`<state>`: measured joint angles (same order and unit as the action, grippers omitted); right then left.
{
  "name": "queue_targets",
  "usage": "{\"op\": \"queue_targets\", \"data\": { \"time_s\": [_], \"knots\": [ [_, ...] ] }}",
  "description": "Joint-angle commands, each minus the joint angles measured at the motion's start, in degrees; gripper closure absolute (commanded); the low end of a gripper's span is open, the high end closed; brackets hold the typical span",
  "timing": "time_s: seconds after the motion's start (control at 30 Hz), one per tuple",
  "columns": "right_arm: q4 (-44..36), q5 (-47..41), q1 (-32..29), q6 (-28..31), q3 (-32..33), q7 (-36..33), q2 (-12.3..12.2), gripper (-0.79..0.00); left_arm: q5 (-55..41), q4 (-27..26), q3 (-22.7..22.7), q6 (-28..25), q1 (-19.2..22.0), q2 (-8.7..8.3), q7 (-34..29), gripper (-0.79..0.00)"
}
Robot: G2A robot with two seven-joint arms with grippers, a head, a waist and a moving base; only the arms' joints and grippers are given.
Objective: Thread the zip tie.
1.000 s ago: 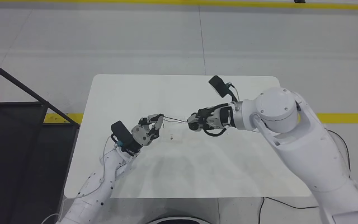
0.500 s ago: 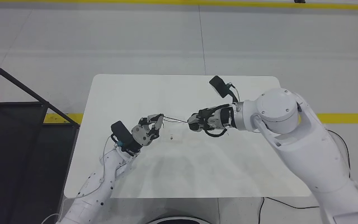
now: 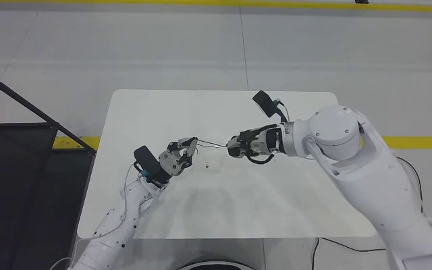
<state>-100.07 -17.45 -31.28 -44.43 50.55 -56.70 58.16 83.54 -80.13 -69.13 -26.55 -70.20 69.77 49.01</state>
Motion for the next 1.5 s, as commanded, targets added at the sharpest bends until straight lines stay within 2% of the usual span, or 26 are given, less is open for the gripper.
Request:
{"op": "queue_targets", "data": {
  "time_s": [0.0, 0.6, 1.47],
  "knots": [
    [0.10, -0.07, 0.10, -0.01, -0.08, 0.08, 0.01, 0.000, 0.00, 0.00, 0.00, 0.00, 0.00, 0.00, 0.00, 0.000],
    [1.43, -2.41, 1.41, 0.17, -1.37, 1.32, 0.53, 0.000, 0.00, 0.00, 0.00, 0.00, 0.00, 0.00, 0.00, 0.000],
    [3.08, -11.69, -1.17, 6.34, 1.96, 4.80, 1.11, 0.000, 0.00, 0.00, 0.00, 0.00, 0.00, 0.00, 0.00, 0.000]
  ]
}}
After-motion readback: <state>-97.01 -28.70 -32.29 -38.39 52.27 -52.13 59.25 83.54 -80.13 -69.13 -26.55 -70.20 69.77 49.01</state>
